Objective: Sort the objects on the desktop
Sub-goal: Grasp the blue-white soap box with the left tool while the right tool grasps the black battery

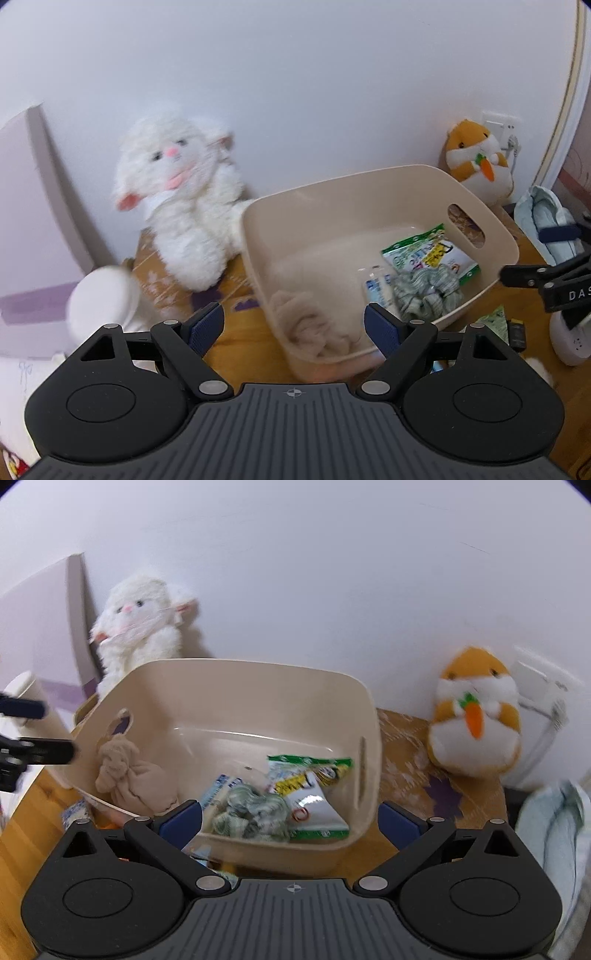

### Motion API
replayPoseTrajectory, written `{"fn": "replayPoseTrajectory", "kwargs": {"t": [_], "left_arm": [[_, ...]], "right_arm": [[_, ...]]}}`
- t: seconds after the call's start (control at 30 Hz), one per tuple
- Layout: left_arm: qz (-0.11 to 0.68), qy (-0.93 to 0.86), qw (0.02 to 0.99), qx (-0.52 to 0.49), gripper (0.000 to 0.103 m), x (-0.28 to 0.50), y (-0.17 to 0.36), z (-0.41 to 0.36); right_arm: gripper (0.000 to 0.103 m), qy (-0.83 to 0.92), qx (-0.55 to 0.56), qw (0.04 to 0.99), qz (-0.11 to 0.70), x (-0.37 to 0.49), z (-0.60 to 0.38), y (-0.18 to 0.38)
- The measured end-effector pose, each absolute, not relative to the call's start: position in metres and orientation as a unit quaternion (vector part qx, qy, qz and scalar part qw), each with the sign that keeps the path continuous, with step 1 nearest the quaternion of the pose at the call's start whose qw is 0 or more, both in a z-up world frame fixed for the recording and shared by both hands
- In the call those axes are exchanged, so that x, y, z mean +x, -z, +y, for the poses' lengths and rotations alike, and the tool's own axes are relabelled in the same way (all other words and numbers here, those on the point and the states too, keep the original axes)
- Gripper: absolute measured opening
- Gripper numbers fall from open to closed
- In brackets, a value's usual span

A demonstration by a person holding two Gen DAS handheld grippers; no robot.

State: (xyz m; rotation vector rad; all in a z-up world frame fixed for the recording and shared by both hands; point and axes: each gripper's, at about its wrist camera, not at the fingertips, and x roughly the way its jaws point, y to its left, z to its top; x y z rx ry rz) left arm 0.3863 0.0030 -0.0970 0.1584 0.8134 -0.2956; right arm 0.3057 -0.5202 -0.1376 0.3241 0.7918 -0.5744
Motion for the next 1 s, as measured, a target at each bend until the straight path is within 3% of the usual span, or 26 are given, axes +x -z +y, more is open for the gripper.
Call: {"fn": "replayPoseTrajectory", "kwargs": {"t": [0.23, 0.77, 1.0], "left_arm": [[0.424, 0.138, 0.891, 0.088, 0.085, 0.367, 0.109, 0.040], [0.517, 0.188, 0.815, 0.179, 0.085, 0.386, 0.198, 0.050], [0.537, 0.203, 0.800, 0.175, 0.085, 0.401, 0.219, 0.050]], "right_arm": [[0.103, 0.321, 0.193, 0.853, 0.364, 0.270, -0.505, 0.150], [0.103, 0.411, 0.260, 0.756, 0.438, 0.243, -0.523, 0.213], [0.090, 0.411, 0.268, 0.733, 0.471, 0.261, -0.527, 0.237]]}}
